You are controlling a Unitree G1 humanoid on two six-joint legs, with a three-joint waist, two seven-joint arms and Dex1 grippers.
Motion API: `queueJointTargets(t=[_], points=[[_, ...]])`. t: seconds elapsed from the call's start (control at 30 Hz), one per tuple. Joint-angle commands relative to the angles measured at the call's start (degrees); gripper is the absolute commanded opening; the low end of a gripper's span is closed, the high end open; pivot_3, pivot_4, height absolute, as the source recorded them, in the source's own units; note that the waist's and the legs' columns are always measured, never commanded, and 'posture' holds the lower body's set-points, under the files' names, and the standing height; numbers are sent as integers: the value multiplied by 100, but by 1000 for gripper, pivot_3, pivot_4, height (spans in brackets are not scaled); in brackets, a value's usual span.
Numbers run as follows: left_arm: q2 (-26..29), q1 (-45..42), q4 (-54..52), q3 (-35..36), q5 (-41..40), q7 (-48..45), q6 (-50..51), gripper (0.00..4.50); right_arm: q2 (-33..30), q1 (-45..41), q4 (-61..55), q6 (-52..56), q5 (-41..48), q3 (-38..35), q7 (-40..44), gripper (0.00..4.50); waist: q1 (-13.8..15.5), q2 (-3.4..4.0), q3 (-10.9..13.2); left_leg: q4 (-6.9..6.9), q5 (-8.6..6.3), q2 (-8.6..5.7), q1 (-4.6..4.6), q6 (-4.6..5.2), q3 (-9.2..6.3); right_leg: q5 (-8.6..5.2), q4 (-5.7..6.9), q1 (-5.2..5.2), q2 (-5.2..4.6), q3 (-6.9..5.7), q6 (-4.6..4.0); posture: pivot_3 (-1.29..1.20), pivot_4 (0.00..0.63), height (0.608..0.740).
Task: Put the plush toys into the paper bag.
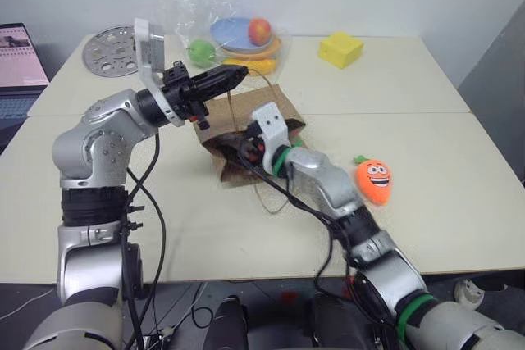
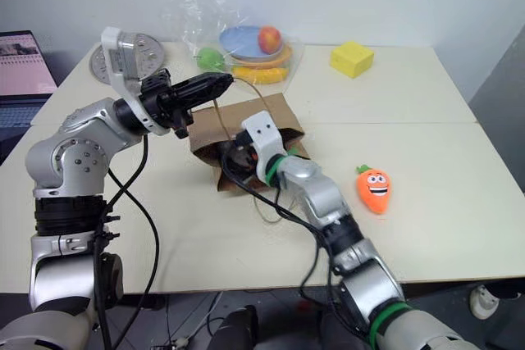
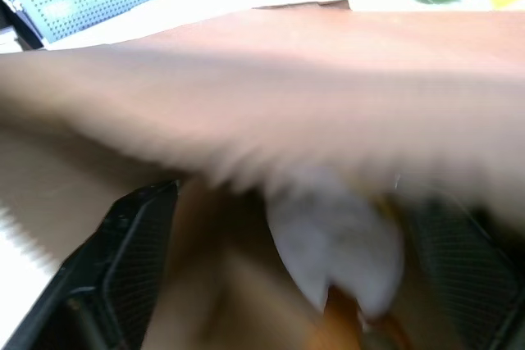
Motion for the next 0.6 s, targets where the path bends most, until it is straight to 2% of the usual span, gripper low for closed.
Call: queueJointTargets(t=[0.03,0.2,0.3,0.4,0.5,0.6], points=[[52,-252,124,65,50,-65,-194,0,-575,518,-1930,838,306,-254,159,4461,30,0,0,0,0,0,0,0,-1,0,0,0,0,-1,0,0,150,740],[17,-341,360,-15,180,-175,-364,0,-1281,1041,-3578,2031,905,-1049,126,4461,34,0,0,-1,0,1,5,1,4,-1,1,-1,0,3,1,0,150,740],[-2,-372,437,-31,231,-221,-411,0,-1860,1558,-4353,2486,825,-1608,-67,4461,78,0,0,-1,0,1,4,1,3,-2,-1,1,0,2,0,0,150,740],[4,-369,494,-37,255,-291,-441,0,-2271,2193,-4688,2605,587,-1875,-341,4461,99,-2,0,-1,0,1,1,1,5,-3,-16,5,-1,2,2,0,150,740],[1,-401,551,-50,263,-327,-448,0,-2779,3167,-4671,2204,-110,-1902,-738,4461,125,-2,0,-1,-1,0,1,1,6,-7,-17,5,-2,3,7,0,150,740],[-2,-394,561,-66,271,-349,-458,0,-2519,3643,-4692,2203,-163,-2153,-1036,4461,99,-4,1,1,0,0,-1,1,11,-8,-21,4,-2,8,9,0,150,740]])
